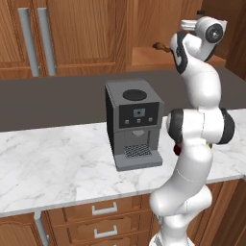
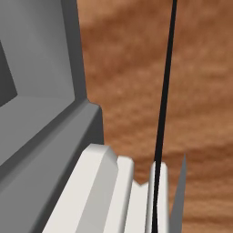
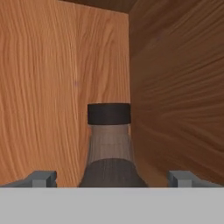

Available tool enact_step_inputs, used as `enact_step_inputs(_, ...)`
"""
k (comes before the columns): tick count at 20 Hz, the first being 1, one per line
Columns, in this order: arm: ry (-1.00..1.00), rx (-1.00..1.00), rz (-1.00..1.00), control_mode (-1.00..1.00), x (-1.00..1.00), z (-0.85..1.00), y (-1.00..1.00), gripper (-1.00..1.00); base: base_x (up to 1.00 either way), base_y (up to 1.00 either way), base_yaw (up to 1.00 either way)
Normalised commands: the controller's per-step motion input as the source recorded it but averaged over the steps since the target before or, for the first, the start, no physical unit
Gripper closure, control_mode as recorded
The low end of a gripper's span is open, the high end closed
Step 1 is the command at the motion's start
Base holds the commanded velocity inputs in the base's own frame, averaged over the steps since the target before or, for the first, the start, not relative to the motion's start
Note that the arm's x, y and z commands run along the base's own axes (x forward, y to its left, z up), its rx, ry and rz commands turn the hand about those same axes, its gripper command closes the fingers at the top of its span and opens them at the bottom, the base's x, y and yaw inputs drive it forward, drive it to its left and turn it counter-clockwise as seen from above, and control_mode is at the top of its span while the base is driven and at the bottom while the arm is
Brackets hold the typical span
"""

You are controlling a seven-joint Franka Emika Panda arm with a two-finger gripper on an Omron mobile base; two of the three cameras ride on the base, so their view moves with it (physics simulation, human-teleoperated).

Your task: Pick the syrup bottle and honey bottle from the cabinet and place them next to the mug.

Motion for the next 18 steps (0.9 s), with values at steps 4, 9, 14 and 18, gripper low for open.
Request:
enact_step_inputs(4,0.00,0.00,0.00,-1.00,0.12,0.00,0.00,-1.00,0.00,0.00,0.00)
enact_step_inputs(9,0.00,0.00,0.00,-1.00,0.16,0.03,0.00,-1.00,0.00,0.00,0.00)
enact_step_inputs(14,0.00,0.00,0.00,-1.00,0.13,0.06,-0.01,-1.00,0.00,0.00,0.00)
enact_step_inputs(18,0.00,0.00,0.00,-1.00,0.04,0.01,-0.08,-1.00,0.00,0.00,0.00)
